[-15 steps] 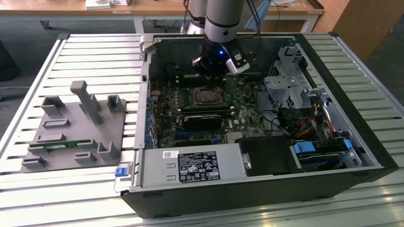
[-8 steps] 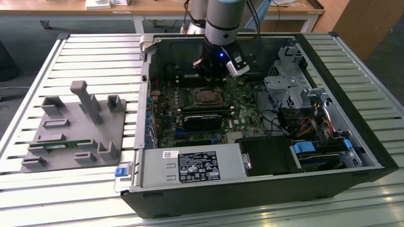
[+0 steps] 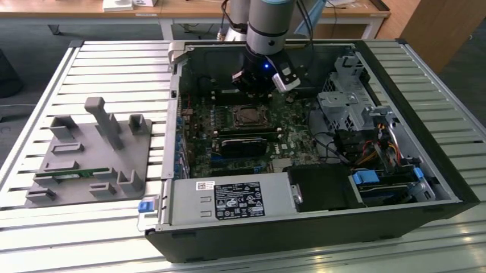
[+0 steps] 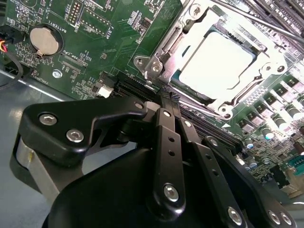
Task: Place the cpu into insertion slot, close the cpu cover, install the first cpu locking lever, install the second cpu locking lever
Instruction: 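Install the first cpu locking lever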
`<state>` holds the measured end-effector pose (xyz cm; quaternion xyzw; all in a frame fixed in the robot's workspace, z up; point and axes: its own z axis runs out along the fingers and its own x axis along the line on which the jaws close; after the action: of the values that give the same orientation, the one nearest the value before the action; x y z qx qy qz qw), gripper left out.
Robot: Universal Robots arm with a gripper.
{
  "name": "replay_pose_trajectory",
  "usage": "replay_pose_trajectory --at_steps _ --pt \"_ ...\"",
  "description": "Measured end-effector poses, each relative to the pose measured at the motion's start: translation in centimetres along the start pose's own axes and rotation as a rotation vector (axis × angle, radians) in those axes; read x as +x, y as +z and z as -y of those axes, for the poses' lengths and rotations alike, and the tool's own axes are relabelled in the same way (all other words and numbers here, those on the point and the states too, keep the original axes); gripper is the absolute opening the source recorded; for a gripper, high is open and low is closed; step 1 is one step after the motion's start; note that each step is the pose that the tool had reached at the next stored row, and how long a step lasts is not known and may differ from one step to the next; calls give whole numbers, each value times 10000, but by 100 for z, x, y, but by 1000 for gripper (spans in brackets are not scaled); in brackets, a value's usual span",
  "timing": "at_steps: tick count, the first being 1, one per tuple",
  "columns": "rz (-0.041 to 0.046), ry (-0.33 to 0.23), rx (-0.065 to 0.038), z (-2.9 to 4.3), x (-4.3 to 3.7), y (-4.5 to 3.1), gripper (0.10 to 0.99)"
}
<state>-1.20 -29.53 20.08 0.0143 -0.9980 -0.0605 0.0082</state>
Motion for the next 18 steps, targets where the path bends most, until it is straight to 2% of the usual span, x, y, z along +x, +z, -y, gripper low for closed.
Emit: replay_pose_trajectory --at_steps 2,9,12,15,16,18 --pt "-2 0 35 0 -1 0 106" --pt "0 3 62 -2 0 -10 106" --pt "-5 14 221 -2 0 -5 106" --pt "-8 24 337 -9 -3 9 106" --pt "-12 30 413 -15 -4 20 106" --pt "-14 34 448 -20 -5 27 106"
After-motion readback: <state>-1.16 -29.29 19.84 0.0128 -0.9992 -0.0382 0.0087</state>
